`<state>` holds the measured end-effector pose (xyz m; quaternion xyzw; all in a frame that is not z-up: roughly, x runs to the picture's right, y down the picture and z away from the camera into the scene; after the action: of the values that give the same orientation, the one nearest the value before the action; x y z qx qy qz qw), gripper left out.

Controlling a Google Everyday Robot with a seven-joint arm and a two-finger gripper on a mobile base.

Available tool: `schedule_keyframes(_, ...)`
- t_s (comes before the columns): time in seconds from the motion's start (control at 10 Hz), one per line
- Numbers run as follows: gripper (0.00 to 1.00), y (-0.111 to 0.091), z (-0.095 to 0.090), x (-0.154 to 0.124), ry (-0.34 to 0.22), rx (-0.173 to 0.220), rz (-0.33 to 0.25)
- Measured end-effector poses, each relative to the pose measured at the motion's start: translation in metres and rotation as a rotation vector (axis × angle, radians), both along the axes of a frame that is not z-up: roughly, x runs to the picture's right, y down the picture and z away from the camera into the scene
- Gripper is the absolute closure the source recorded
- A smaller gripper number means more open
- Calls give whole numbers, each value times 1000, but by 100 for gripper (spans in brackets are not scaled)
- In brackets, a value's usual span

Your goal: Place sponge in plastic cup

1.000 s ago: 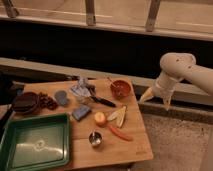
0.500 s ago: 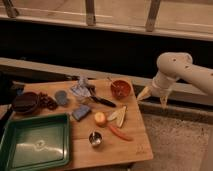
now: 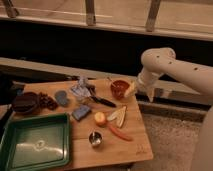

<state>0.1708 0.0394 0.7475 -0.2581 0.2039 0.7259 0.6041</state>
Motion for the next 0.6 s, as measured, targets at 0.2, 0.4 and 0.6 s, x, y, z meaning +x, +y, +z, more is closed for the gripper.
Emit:
schedule_keyframes(0.2, 20, -12, 1, -42, -47, 17, -46)
schedule_keyframes(0.4, 20, -22, -2, -83, -102, 34, -86)
schedule_keyframes(0.6, 20, -29, -9, -135, -162, 56, -134)
